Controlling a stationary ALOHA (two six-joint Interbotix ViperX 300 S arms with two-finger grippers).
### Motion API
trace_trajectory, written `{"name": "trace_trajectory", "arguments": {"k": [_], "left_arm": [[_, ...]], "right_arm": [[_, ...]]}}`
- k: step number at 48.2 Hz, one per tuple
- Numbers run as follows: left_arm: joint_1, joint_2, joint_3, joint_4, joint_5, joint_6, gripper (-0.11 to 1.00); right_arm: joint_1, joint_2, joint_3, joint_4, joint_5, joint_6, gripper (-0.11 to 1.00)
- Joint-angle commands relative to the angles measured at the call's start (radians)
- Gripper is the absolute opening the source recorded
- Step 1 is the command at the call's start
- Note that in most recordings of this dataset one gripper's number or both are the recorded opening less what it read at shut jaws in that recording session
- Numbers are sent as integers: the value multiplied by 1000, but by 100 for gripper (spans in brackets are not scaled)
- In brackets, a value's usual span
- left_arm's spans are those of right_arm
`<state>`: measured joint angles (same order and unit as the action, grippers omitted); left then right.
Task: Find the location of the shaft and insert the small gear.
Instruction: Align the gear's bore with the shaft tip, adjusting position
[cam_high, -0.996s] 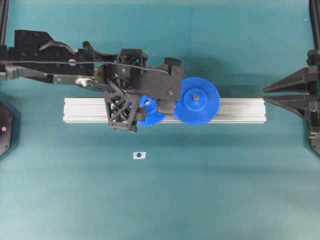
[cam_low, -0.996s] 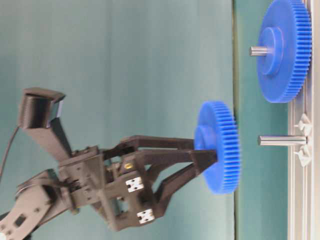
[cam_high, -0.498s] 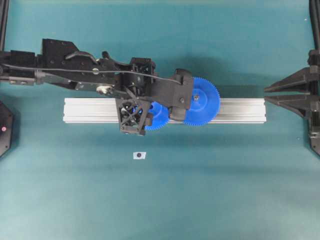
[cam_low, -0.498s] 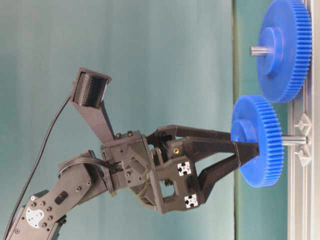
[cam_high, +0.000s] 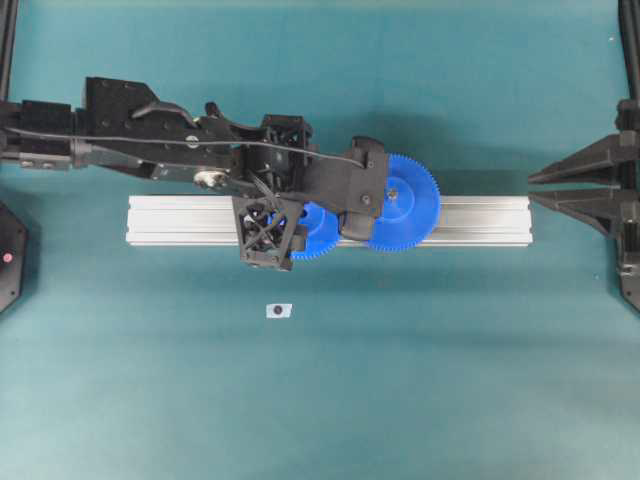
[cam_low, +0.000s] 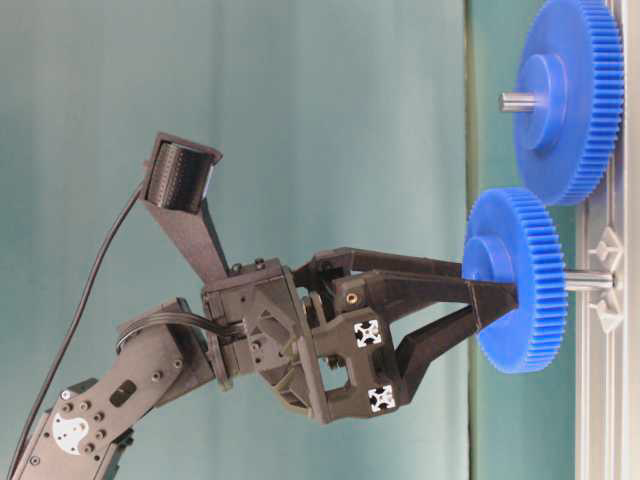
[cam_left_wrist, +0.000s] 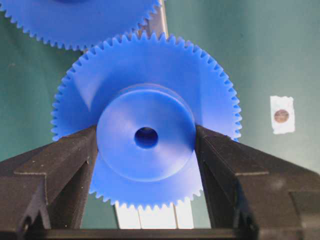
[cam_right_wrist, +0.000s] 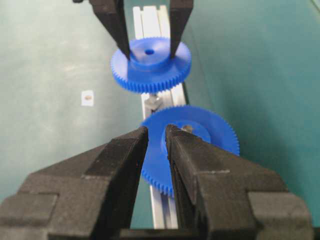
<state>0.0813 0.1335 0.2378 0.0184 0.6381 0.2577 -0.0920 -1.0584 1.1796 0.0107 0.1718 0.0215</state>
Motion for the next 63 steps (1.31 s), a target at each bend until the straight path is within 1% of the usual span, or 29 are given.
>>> {"name": "trace_trajectory", "arguments": {"k": [1, 15, 30, 35, 38, 43, 45, 56, 63], "left_arm": [[-3, -8, -28, 2, -17, 0, 65], [0, 2, -29, 2, -17, -3, 64], [2, 2, -11, 2, -15, -38, 65], [2, 0, -8, 2, -15, -40, 65], [3, -3, -8, 2, -18, -40, 68], [3, -5, -9, 2, -32, -43, 78], [2, -5, -8, 2, -40, -46, 81], [3, -9, 9, 2, -60, -52, 81], [11, -40, 58, 2, -55, -55, 81]], "right_arm": [[-5, 6, -9, 0, -12, 8, 35], [-6, 6, -8, 2, -21, 8, 35], [-6, 5, -5, 0, -29, 14, 35], [-6, 5, 0, 0, -31, 18, 35], [-6, 6, 3, 0, -35, 18, 35], [-6, 5, 8, 2, -46, 18, 35], [-6, 6, 9, 0, -49, 18, 35], [-6, 5, 14, 0, -54, 29, 35], [-6, 5, 12, 2, -52, 35, 35]]}}
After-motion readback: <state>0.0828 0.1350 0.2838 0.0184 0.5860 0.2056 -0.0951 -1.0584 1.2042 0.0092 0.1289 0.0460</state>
